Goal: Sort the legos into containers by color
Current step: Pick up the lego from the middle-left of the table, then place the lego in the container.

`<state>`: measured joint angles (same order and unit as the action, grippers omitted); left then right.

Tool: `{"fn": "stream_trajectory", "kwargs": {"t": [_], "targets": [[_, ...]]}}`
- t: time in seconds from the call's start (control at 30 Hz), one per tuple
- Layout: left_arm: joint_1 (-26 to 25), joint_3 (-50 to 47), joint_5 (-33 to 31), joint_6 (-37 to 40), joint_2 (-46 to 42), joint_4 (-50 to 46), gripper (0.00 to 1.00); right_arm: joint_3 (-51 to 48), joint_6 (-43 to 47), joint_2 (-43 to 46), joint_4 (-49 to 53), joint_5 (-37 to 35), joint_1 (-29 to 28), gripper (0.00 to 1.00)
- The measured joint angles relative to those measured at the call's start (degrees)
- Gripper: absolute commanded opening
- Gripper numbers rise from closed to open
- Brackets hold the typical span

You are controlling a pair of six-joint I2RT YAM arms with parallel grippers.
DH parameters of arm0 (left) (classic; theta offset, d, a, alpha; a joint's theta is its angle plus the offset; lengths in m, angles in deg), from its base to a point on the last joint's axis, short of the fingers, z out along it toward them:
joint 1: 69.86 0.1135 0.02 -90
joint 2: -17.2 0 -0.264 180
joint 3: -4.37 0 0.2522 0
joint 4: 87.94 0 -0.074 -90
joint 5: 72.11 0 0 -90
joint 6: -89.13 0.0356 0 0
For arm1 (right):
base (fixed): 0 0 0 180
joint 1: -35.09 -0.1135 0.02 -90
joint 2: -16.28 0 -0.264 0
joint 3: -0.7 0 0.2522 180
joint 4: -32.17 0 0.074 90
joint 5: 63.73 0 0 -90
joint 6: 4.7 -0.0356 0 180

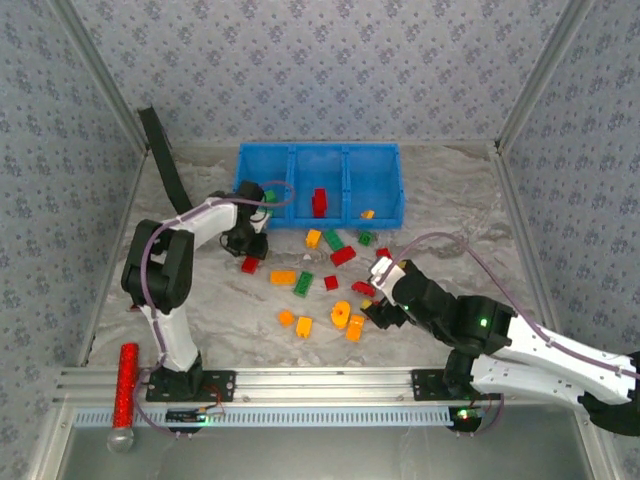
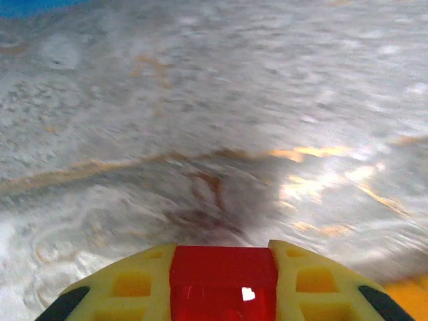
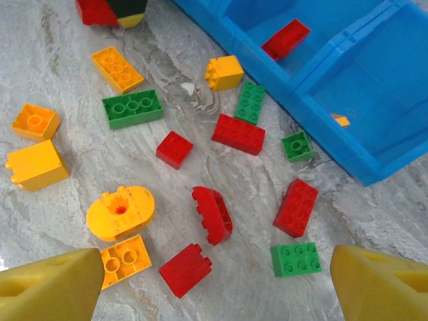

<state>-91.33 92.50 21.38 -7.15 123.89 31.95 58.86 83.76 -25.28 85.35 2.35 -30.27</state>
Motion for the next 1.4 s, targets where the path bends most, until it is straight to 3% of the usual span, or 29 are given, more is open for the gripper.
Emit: {"fn": "stream_trajectory", "kwargs": {"t": [0.13, 0.4, 0.83, 1.17, 1.4], "targets": [[-2.80, 13.07, 0.61, -1.46, -0.28, -5.75, 0.11, -1.44, 1.68, 0.00, -0.52, 1.49, 0.09, 0.92], [-5.90, 37.00, 1.75, -2.91, 2.16, -8.26, 0.10, -2.16, 6.38, -1.55, -1.11, 2.34, -2.40, 0.96], [-9.18, 67.76, 4.17, -3.48, 30.58, -14.69, 0.10, -7.21, 9.44, -7.39, -2.82, 5.40, -4.44, 1.00], [-9.14, 71.52, 5.05, -5.25, 36.26, -16.00, 0.10, -7.19, 13.51, -17.92, -4.09, 7.54, -4.15, 1.00], [-9.16, 71.49, 6.25, -6.97, 39.41, -15.13, 0.17, -7.19, 15.91, -21.09, -6.03, 9.90, -2.16, 1.00]]}}
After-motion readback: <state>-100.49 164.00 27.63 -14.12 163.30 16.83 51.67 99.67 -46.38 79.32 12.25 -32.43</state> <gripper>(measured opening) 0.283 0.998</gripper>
